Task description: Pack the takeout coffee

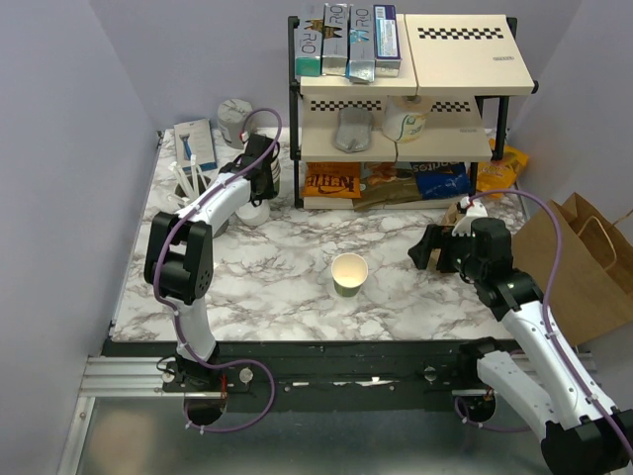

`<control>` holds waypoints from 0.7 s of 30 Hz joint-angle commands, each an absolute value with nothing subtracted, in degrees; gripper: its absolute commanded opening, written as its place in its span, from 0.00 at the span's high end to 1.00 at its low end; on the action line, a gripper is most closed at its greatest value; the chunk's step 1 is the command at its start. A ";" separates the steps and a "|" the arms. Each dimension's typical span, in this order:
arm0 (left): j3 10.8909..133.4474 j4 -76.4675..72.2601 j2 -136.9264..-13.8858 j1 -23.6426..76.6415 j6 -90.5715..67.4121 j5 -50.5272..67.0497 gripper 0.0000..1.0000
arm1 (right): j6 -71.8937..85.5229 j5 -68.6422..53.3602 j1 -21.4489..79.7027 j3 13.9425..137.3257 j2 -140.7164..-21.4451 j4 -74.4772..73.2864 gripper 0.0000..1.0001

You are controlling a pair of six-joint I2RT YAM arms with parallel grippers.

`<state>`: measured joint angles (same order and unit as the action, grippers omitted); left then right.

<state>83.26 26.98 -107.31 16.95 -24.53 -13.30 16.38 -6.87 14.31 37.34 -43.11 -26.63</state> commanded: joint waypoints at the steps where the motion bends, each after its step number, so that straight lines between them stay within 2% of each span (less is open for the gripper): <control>1: 84.73 26.37 -108.37 16.52 -25.31 -12.57 0.74 | 15.38 -6.33 14.59 38.41 -43.24 -27.07 0.00; 8: 85.17 26.46 -108.72 16.52 -25.31 -12.92 0.80 | 15.38 -6.15 14.59 38.41 -43.07 -27.16 0.00; 9: 85.17 26.54 -108.81 16.52 -25.40 -13.09 0.84 | 15.47 -6.24 14.50 38.41 -43.07 -27.25 0.00; 17: 85.43 26.81 -108.37 16.52 -25.66 -13.01 1.00 | 15.47 -6.42 14.59 38.50 -43.51 -27.25 0.00; 21: 85.52 26.72 -108.46 16.52 -25.40 -13.09 1.00 | 15.47 -6.42 14.59 38.50 -43.50 -27.33 0.00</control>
